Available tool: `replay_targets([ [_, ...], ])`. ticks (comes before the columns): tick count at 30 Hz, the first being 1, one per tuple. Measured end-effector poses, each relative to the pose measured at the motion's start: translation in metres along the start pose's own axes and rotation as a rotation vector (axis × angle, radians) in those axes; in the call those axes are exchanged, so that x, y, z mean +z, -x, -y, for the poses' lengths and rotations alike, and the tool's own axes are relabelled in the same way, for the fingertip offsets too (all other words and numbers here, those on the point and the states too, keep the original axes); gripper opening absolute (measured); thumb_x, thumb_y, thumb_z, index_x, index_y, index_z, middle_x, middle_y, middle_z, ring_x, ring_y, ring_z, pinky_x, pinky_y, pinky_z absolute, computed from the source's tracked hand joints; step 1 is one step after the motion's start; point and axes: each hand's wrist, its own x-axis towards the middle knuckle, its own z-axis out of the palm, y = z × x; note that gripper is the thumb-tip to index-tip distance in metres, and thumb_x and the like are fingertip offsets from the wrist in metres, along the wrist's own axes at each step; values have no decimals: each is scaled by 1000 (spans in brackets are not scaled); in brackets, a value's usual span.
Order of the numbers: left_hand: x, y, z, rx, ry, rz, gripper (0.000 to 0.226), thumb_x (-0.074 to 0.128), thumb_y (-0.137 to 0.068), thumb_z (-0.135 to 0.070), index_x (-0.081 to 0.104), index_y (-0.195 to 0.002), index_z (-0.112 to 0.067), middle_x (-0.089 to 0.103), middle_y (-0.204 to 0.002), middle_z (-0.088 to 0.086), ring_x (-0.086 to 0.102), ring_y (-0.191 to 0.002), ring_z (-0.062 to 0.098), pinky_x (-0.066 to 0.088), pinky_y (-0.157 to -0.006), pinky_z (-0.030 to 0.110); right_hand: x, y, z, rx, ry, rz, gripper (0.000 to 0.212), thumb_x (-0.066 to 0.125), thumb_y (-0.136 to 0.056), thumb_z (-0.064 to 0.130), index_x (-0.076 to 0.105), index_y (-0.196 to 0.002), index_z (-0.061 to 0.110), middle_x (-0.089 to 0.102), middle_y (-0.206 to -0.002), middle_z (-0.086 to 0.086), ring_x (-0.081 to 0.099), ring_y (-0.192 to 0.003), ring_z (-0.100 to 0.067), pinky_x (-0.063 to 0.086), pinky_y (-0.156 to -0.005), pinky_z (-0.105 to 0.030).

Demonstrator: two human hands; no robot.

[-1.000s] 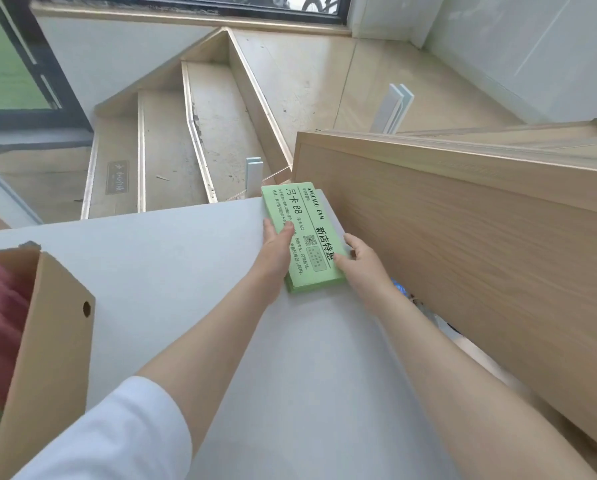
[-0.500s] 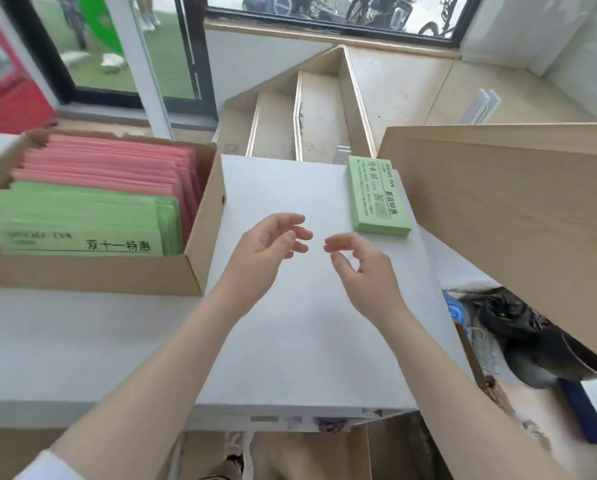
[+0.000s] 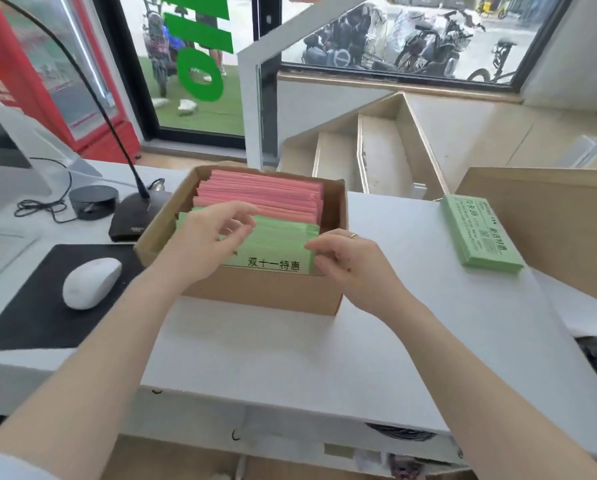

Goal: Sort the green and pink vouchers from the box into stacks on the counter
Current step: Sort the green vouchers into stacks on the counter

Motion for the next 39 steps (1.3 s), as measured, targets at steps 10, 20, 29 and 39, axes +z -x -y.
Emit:
replay_targets([
  [10,-31,-55,97,232,-587,466,42,56,-91,-30,48,-131,-23,44,-132,-4,45,-119,18,45,-92,39,69,-69,28,224,404,265,41,56,-91,20,50,-131,17,49,-135,2,45,-123,-20,36,-103,-37],
  [20,-30,-52,112,365,-455,471,36,64,-84,-37,58,-113,-17,42,-116,4,39,-109,21,38,-94,35,74,-72,39,274,528,216,24,62,-87,23,60,-110,26,54,-104,9,48,-89,-13,46,-77,-34],
  [29,-33,-56,111,250,-451,704,34,62,-86,-38,56,-116,-23,59,-100,-2,50,-85,19,45,-74,29,68,-75,37,214,578,283,15,69,-81,33,67,-92,24,54,-86,13,43,-83,-11,43,-73,-31],
  [39,-37,-58,47,311,-50,54,28,71,-77,-37,66,-96,-17,66,-81,-5,56,-76,12,43,-71,23,4,-55,41,120,532,-340,21,71,-72,25,71,-84,8,67,-77,-3,55,-70,-22,41,-67,-31],
])
